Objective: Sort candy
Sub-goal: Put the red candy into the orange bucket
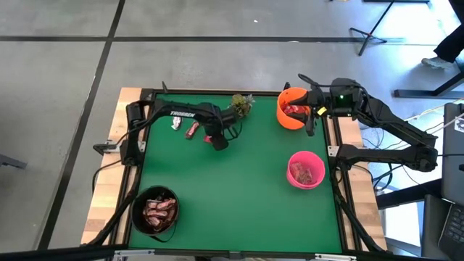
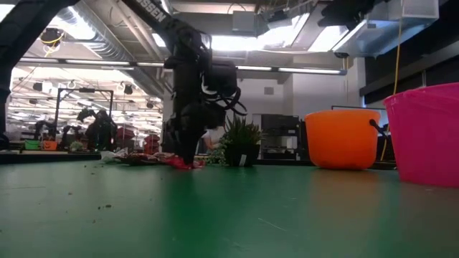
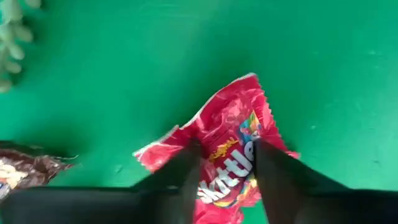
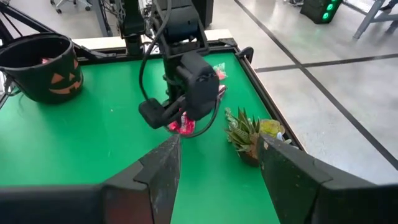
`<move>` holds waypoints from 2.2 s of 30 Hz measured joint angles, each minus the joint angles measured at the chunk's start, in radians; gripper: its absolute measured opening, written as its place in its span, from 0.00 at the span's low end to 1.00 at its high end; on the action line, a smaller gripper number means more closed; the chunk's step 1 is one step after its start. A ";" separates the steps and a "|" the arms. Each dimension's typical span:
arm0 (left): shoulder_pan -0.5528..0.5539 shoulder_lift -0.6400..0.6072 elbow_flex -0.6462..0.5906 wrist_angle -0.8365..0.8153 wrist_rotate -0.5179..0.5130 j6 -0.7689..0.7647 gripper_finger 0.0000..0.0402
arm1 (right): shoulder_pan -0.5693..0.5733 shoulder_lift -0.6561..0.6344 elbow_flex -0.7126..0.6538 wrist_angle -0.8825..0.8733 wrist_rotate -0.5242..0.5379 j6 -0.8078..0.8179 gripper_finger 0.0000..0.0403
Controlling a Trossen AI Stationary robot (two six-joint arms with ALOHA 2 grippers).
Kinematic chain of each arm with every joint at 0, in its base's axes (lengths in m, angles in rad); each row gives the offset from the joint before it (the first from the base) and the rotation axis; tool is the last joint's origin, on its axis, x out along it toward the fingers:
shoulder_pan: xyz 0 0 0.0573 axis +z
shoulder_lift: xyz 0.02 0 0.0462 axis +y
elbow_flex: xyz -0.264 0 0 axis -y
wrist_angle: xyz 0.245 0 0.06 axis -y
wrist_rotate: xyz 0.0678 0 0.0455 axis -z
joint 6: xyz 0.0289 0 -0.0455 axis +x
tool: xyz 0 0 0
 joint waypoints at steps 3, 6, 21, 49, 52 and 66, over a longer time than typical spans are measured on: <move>-0.005 -0.005 0.000 0.000 -0.003 0.007 0.16 | 0.000 0.000 0.000 0.010 0.000 0.000 0.51; -0.005 -0.025 -0.001 -0.012 0.001 -0.007 0.05 | 0.000 0.000 0.000 0.012 -0.001 0.000 0.51; -0.188 -0.341 -0.002 0.285 -0.201 -0.031 0.03 | 0.023 0.140 0.000 0.074 -0.115 0.088 0.51; -0.454 -0.357 -0.004 0.440 -0.646 0.069 0.04 | 0.232 0.569 0.000 0.536 -0.013 0.154 0.44; -0.458 -0.357 -0.004 0.442 -0.646 0.069 0.04 | 0.232 0.565 0.000 0.534 -0.044 0.127 0.30; -0.469 -0.381 0.000 0.399 -0.627 0.084 0.30 | 0.227 0.546 0.079 0.322 0.075 0.027 0.04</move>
